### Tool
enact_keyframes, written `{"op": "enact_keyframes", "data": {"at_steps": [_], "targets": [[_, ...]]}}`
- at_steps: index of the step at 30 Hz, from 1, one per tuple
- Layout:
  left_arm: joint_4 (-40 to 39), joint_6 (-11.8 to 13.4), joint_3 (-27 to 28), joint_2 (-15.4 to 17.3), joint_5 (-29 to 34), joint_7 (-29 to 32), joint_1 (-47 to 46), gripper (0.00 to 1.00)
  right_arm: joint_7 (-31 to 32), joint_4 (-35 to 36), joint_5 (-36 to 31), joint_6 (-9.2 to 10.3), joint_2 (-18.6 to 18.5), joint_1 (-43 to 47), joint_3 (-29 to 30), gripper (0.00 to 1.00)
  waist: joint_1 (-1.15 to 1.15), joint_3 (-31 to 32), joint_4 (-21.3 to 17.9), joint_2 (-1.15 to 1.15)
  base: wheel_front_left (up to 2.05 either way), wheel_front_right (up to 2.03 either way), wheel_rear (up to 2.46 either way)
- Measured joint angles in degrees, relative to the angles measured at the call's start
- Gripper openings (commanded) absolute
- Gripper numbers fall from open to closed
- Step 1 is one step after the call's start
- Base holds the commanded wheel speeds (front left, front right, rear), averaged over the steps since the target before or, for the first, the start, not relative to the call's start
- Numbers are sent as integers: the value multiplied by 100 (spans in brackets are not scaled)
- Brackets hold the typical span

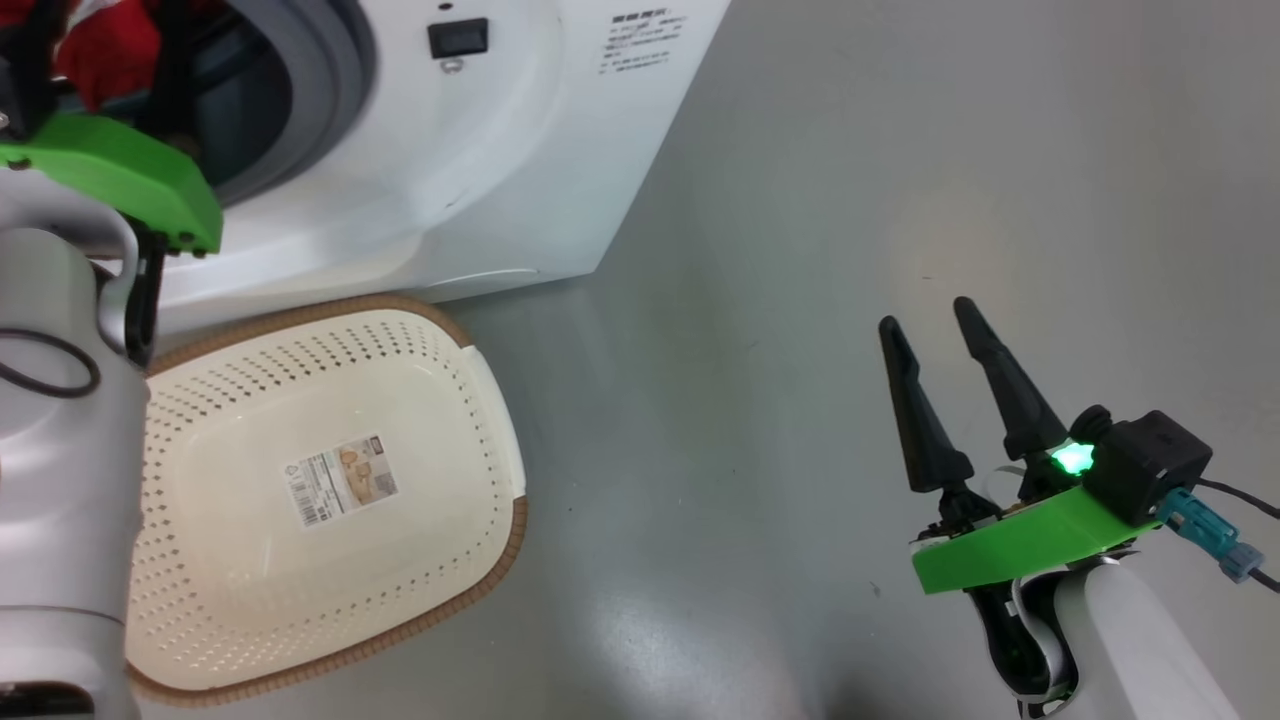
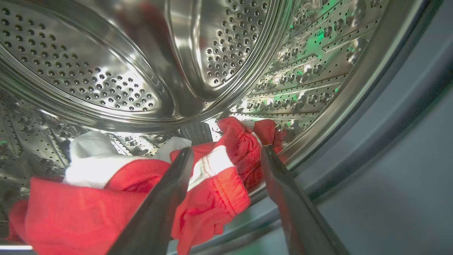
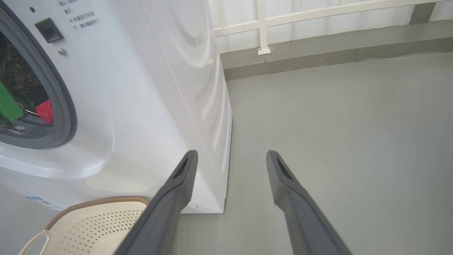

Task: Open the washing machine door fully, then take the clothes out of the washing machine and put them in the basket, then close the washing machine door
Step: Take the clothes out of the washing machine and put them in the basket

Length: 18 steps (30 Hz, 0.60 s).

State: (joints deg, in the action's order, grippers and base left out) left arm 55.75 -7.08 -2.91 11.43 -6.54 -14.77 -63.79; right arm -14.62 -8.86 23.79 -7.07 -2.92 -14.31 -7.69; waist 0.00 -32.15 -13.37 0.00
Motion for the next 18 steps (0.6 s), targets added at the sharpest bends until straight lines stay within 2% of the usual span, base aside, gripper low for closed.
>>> {"op": "enact_keyframes", "data": {"at_steps": [11, 18], "targets": [[794, 18, -144, 330, 189, 0, -250, 100, 0, 22, 74, 0, 2, -1, -231, 100, 0, -88, -279, 0, 0, 0, 0], [1135, 213, -201, 469, 232, 0, -389, 100, 0, 26, 91, 0, 2, -1, -254, 100, 0, -117, -363, 0, 0, 0, 0]]}}
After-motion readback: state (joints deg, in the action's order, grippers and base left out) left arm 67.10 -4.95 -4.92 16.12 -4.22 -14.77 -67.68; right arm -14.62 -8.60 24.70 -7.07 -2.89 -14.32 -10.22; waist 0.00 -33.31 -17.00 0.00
